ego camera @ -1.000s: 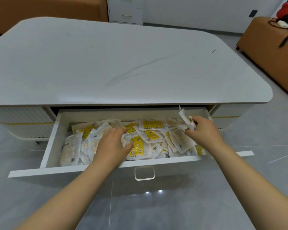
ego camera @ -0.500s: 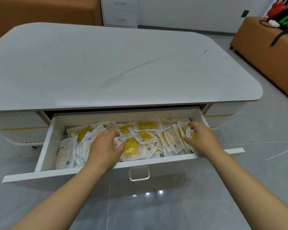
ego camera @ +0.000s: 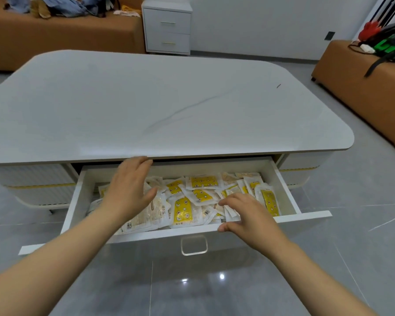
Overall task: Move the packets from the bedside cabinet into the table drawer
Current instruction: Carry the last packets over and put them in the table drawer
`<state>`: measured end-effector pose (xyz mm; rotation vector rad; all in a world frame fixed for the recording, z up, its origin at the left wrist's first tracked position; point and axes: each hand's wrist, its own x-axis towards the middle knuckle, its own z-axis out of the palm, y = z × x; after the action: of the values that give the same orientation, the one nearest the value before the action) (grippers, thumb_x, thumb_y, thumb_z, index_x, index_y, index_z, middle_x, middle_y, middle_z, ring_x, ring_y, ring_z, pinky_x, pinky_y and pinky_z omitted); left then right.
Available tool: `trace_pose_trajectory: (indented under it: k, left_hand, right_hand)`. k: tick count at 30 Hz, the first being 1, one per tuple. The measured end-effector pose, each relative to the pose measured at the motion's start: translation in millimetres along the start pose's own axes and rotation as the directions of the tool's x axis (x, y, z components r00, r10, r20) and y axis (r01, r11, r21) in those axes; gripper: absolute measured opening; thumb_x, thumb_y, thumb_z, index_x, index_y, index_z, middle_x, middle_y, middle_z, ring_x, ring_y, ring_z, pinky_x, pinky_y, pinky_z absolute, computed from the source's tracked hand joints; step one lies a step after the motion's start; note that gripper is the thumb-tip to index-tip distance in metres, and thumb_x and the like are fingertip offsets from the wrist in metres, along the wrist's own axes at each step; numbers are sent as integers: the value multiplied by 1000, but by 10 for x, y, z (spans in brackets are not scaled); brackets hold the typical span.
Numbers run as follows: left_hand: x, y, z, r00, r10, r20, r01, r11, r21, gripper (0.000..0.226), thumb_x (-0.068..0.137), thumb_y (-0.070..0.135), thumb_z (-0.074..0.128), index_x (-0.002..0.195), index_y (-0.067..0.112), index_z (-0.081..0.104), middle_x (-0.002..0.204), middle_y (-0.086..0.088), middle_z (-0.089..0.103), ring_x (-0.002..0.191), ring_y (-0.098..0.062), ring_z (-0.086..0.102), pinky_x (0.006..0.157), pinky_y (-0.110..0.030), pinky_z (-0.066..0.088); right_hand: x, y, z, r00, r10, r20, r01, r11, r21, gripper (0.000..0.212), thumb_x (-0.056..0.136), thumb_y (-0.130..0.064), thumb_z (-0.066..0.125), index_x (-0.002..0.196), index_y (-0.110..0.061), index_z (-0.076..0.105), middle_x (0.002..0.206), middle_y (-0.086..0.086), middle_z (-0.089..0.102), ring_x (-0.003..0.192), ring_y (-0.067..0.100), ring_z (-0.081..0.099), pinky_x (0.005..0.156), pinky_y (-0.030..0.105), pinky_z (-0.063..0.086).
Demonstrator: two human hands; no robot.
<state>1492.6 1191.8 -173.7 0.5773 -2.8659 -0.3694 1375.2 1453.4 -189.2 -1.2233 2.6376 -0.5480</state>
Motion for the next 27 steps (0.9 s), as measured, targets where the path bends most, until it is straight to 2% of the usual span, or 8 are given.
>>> trace_pose_trajectory:
  k: [7, 10, 14, 19, 22, 24, 25, 27]
  left_hand:
    - [260, -305, -37, 970, -184, 158, 144, 960, 238, 90, 85, 71, 32, 152, 18, 5, 160, -4, 5, 147, -26, 5, 117, -55, 8]
    - [266, -366, -49, 963, -196, 186, 140, 950, 278, 92, 82, 76, 24, 152, 19, 6, 161, -1, 4, 148, -23, 4, 115, -60, 4]
    - [270, -375, -74, 968, -172, 183, 119, 957, 265, 93, 81, 78, 23, 152, 18, 10, 160, -2, 6, 148, -23, 6, 115, -59, 5]
    - [252, -404, -52, 970, -160, 184, 104, 954, 281, 93, 82, 76, 27, 152, 19, 8, 160, -1, 4, 148, -23, 4, 117, -57, 5]
    - [268, -415, -50, 971, -154, 185, 100, 957, 272, 92, 83, 76, 29, 152, 19, 8, 160, -1, 4, 148, -23, 4, 117, -56, 3]
    - [271, -427, -37, 973, -149, 177, 97, 957, 273, 94, 80, 78, 26, 152, 19, 9, 160, -1, 4, 148, -23, 5, 117, -56, 2]
    - [272, -432, -35, 974, -149, 173, 98, 957, 273, 95, 79, 78, 24, 152, 20, 9, 160, -1, 4, 148, -23, 5, 116, -56, 1]
    - [267, -437, -33, 974, -147, 175, 96, 958, 269, 94, 80, 78, 25, 152, 19, 8, 160, -1, 4, 148, -23, 4, 117, -57, 1]
  right_hand:
    - [146, 56, 142, 980, -31, -199, 7, 992, -123, 64, 71, -44, 77, 128, -25, 56, 133, -1, 52, 126, 23, 46, 103, 43, 36]
    - [350, 61, 144, 966, -71, -248, 24, 982, -188, 70, 66, -40, 82, 128, -18, 56, 135, 6, 53, 130, 29, 44, 107, 51, 34]
    - [665, 40, 81, 971, -81, -226, 20, 966, -259, 74, 78, -37, 74, 142, -15, 43, 149, 6, 38, 145, 28, 22, 117, 53, 10]
    - [1107, 50, 87, 967, -82, -242, -7, 939, -345, 62, 88, -35, 64, 141, -13, 42, 148, 5, 41, 144, 30, 24, 116, 55, 9]
    - [1356, 72, 106, 954, -82, -290, -19, 943, -332, 34, 86, -29, 68, 114, -11, 60, 124, 5, 60, 120, 31, 53, 110, 55, 24]
    - [1463, 96, 126, 920, -146, -365, 11, 938, -347, 25, 76, -23, 78, 88, -8, 62, 96, 6, 65, 84, 30, 62, 84, 40, 44]
    - [1503, 104, 131, 898, -190, -396, 29, 925, -379, 26, 70, -20, 82, 81, -8, 62, 86, 6, 65, 70, 28, 60, 69, 30, 41]
    - [1502, 91, 143, 879, -201, -432, 8, 913, -408, 27, 63, -18, 85, 77, -9, 64, 80, 5, 65, 60, 26, 57, 57, 24, 33]
